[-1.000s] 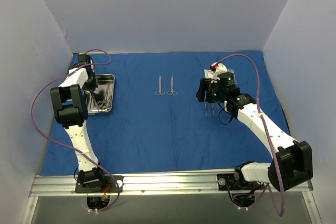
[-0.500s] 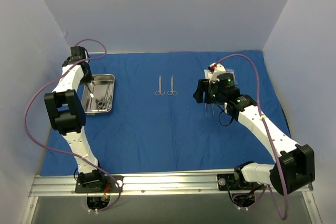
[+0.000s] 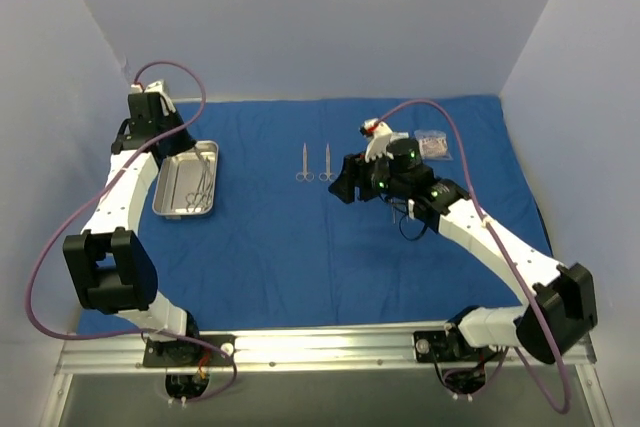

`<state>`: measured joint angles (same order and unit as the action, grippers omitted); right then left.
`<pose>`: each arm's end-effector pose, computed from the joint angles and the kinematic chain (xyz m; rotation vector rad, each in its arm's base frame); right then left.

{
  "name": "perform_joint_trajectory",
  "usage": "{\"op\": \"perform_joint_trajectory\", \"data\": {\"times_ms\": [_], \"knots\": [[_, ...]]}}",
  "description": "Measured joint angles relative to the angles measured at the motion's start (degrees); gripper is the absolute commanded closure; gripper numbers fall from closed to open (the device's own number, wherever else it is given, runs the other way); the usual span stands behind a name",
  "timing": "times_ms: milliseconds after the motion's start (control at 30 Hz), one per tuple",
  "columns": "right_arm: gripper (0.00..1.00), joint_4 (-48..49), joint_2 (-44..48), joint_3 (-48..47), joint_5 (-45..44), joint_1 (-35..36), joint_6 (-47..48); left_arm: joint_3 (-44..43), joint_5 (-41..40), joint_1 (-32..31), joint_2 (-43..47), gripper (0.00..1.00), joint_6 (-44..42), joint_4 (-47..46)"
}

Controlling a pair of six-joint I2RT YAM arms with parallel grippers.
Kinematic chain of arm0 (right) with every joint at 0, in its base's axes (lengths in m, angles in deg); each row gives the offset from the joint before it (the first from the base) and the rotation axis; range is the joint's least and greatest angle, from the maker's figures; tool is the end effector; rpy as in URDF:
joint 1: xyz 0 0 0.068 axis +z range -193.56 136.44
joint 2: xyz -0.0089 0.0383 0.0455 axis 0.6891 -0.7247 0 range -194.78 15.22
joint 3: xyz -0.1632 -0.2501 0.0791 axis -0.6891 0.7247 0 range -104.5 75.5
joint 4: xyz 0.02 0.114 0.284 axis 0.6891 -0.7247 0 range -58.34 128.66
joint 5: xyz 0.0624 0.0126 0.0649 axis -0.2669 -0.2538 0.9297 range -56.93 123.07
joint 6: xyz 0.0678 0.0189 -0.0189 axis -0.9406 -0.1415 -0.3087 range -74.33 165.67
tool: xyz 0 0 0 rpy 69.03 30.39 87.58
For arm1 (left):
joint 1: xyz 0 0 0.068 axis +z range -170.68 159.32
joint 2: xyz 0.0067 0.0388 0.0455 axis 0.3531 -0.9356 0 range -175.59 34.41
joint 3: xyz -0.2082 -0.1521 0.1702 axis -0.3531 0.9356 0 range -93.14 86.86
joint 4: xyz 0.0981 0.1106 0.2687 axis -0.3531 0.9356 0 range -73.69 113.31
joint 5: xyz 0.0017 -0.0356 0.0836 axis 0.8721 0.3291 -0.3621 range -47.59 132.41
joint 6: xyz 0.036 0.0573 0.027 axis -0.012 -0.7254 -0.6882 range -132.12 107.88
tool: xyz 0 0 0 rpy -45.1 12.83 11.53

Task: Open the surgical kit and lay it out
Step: Place the medical item in the surgical kit.

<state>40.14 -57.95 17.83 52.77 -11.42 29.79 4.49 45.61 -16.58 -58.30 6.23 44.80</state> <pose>0.2923 0.2079 0.3496 -0.5178 1.8238 0.8950 0.4369 0.0280 0.3366 -0.4091 2.2170 -0.1964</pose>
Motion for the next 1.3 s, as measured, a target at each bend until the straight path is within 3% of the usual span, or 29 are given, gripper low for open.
{"op": "perform_joint_trajectory", "data": {"times_ms": [333,633,1167,1300], "knots": [[0.45,7.9,-7.4,-3.0,8.5,3.4,-6.2,13.1,12.0,-10.7,12.1,0.88,12.7,-13.4],[0.49,11.1,-12.8,-8.3,10.5,8.9,-8.7,16.3,13.5,-18.0,17.6,0.88,17.2,-21.6],[0.7,6.0,-18.7,-18.1,-2.7,15.9,-7.6,16.3,7.6,-25.2,20.0,0.89,13.2,-20.7],[0.83,4.7,-18.9,-18.4,-5.1,16.2,-7.4,16.3,6.5,-25.9,20.3,0.88,11.9,-20.0]]}}
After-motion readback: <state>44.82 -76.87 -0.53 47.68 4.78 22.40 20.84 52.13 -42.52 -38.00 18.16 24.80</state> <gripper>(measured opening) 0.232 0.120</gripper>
